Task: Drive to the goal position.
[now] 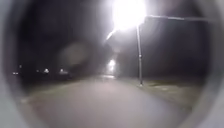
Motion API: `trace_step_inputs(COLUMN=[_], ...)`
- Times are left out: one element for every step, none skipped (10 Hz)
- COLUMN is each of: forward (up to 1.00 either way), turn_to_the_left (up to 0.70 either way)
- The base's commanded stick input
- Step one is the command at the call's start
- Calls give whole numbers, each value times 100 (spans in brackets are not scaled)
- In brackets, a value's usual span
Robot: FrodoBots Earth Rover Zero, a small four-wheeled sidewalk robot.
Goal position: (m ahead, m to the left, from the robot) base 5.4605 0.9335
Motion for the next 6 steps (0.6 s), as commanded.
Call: trace_step_inputs(forward=[100,100,100,100,100,100], turn_to_the_left=[7,10,13,11,9,8])
